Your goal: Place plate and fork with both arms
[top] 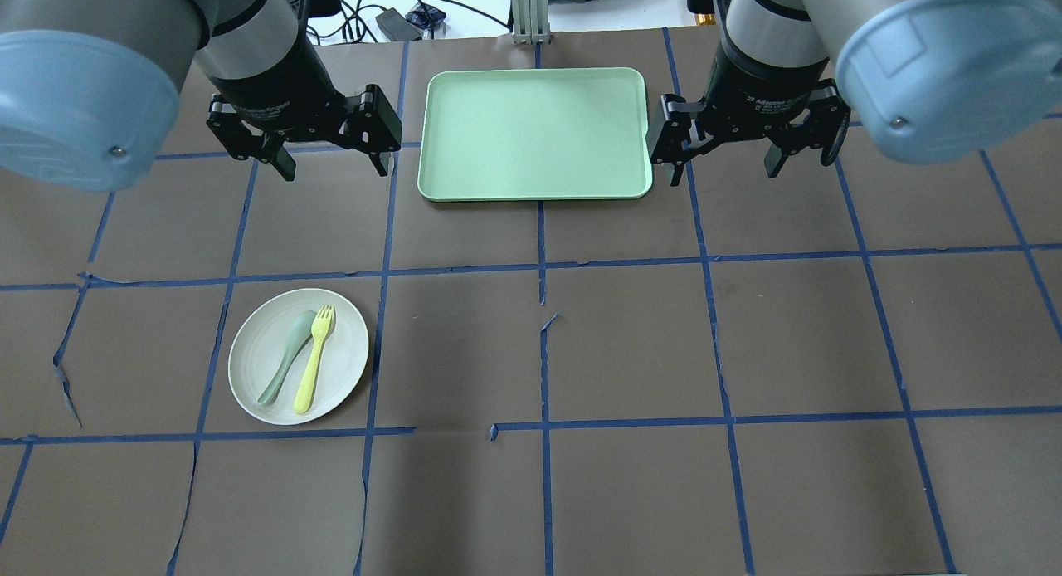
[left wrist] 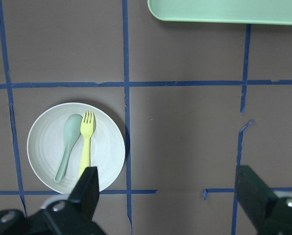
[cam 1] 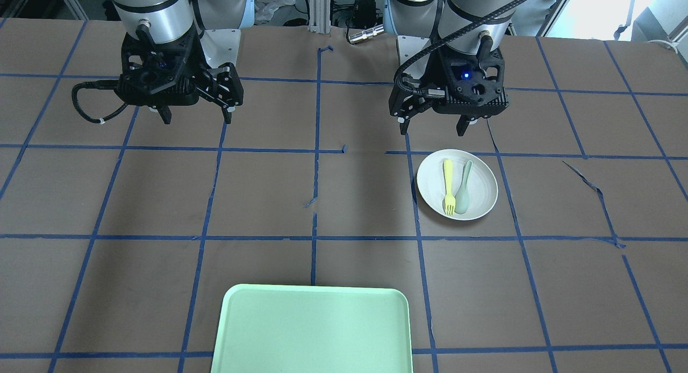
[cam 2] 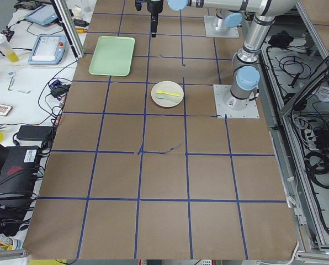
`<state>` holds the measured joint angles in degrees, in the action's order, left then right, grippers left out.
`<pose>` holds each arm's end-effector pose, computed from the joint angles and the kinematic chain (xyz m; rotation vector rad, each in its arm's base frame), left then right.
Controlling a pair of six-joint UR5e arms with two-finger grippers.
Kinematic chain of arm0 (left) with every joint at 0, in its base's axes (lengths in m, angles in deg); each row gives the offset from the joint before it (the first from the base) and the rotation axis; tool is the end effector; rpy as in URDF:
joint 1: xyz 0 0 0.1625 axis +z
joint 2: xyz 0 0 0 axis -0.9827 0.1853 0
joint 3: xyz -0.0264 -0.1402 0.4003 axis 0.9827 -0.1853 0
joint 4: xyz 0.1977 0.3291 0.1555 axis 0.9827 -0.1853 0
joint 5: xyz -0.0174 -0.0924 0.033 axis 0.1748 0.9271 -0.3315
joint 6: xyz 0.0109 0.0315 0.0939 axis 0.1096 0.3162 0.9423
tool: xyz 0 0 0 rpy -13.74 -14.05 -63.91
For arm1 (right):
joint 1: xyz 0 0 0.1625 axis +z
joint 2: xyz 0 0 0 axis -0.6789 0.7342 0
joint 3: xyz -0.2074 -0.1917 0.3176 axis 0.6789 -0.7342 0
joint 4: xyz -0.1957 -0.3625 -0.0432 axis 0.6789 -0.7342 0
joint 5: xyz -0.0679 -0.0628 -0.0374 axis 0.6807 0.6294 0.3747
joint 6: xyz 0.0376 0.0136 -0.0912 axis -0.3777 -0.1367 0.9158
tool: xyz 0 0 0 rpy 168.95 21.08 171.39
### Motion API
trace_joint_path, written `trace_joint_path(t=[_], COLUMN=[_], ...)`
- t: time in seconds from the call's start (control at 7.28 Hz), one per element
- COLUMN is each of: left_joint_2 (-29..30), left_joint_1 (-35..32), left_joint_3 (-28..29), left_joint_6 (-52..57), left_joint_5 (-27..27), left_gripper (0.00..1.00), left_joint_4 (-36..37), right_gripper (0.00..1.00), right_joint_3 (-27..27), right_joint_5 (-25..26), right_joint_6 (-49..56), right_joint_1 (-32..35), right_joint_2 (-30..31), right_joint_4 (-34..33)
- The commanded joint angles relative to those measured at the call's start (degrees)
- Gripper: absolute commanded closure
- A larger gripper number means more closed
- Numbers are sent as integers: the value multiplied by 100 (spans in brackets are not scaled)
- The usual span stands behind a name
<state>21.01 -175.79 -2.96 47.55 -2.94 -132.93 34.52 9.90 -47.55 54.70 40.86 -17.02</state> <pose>-0.1895 -0.4902 0.4903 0.0120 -3.1345 0.1021 0.1955 -0.4788 0.4904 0.0639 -3.1273 0.0395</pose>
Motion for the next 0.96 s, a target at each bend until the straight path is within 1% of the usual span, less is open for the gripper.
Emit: trace_joint_path(t=[0.0, 0.55, 0.82], left_joint_2=[-16, 28, 28], left_joint_1=[5, 22, 22], left_joint_3=[-8, 18, 1], left_joint_6=[5, 5, 5], left_joint_5=[-5, 4, 13], left_gripper=[0, 0, 0], left_joint_4=[-5, -5, -5], right_gripper=[0, 0, 0], right_joint_3=[2, 46, 55], right_joint_5=[-13, 13, 22], right_joint_6=[0, -70, -70], right_joint_1=[1, 1, -8], right_joint_2=[9, 9, 0], right_joint_4=[1, -25, -183])
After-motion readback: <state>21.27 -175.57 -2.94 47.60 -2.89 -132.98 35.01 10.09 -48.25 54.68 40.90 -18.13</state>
